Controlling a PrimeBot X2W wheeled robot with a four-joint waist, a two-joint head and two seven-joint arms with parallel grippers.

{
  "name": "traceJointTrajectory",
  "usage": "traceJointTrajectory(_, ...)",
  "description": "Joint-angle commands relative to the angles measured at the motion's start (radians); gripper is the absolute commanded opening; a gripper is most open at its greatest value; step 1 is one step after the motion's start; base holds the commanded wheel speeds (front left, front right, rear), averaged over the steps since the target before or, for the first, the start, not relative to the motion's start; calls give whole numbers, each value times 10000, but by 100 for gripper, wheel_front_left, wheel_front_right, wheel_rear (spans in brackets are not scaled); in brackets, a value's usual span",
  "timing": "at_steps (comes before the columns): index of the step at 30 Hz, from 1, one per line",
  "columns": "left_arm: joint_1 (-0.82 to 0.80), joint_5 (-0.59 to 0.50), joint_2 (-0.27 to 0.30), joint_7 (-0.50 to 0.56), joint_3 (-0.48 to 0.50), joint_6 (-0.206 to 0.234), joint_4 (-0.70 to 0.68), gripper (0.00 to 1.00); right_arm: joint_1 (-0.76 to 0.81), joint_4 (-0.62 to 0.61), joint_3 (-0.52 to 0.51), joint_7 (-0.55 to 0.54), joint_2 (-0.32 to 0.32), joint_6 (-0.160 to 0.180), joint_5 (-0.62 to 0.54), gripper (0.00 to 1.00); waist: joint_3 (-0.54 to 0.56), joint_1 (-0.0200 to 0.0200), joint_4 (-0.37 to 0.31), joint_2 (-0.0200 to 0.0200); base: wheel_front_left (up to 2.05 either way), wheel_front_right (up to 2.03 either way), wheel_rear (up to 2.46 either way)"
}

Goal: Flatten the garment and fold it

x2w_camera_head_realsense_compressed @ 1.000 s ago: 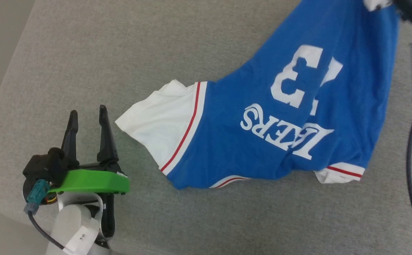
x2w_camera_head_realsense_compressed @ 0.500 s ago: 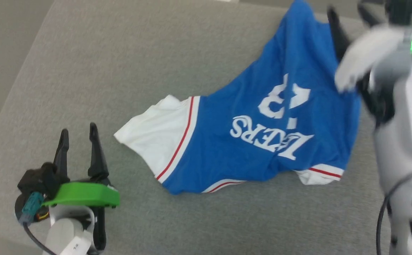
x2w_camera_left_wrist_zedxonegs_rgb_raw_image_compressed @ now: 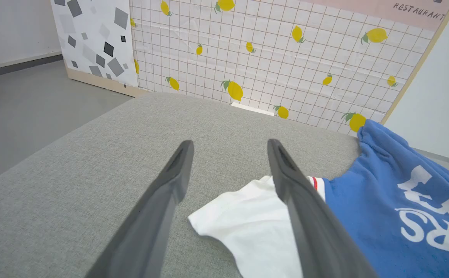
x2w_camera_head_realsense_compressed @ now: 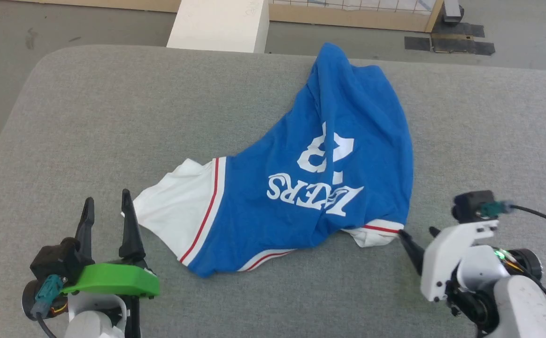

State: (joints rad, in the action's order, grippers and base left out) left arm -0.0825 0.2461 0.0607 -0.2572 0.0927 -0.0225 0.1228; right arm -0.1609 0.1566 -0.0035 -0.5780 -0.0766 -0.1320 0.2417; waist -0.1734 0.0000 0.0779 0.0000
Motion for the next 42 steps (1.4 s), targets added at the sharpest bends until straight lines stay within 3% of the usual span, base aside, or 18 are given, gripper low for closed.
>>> traceJointTrajectory(1, 53, -15, 12, -45, -5, -31, 40, 100, -120, -200, 184, -332, 60, 13, -134, 100, -72, 0, -1, 0, 0, 0, 0)
traceJointTrajectory(11, -332, 101, -5, -45, -159, -105, 194, 100, -1036, 857, 1116, -1783, 184, 13, -697, 100, -525, 0, 240, 0, 0, 0, 0)
traceJointTrajectory(12, -345, 105, -5, -45, -149, -108, 213, 100, -1094, 958, 1198, -1846, 185, 13, -667, 22, -539, 0, 244, 0, 0, 0, 0)
traceJointTrajectory(13, -349, 107, -4, -45, -141, -109, 230, 100, -1137, 973, 1254, -1814, 170, 13, -616, 0, -541, 0, 244, 0, 0, 0, 0)
traceJointTrajectory(18, -386, 129, 7, -45, -106, -125, 326, 100, -1215, 500, 1161, -2117, -644, 13, 103, 0, -510, 0, 233, 0, 0, 0, 0)
traceJointTrajectory(26, -500, 107, 64, -45, -106, -176, 334, 100, -2089, -562, 181, -4267, -3914, 13, 851, 0, -577, 0, 178, 0, 0, 0, 0)
traceJointTrajectory(29, -542, 114, 89, -45, -114, -204, 345, 100, -2480, -480, 129, -4739, -4565, 13, 773, 0, -683, 0, 139, 0, 0, 0, 0)
traceJointTrajectory(31, -574, 133, 88, -45, -142, -225, 397, 100, -2701, -146, -66, -4714, -4555, 13, 657, 0, -746, 0, 123, 0, 0, 0, 0)
traceJointTrajectory(32, -594, 137, 87, -45, -149, -227, 412, 100, -2789, 22, -135, -4499, -4448, 13, 504, 5, -763, 0, 113, 0, 0, 0, 0)
traceJointTrajectory(33, -605, 140, 85, -45, -158, -231, 427, 100, -2812, 191, -216, -4365, -4297, 13, 434, 100, -761, 0, 110, 0, 0, 0, 0)
traceJointTrajectory(37, -653, 150, 88, -45, -235, -251, 524, 100, -2806, 302, -1178, -3152, -3289, 13, 341, 100, -612, 0, 109, 0, 0, 0, 0)
traceJointTrajectory(42, -608, 140, 155, 71, -380, -310, 536, 100, -1941, -886, -2440, -591, -1919, 13, -53, 100, -220, 0, -69, 0, 0, 0, 0)
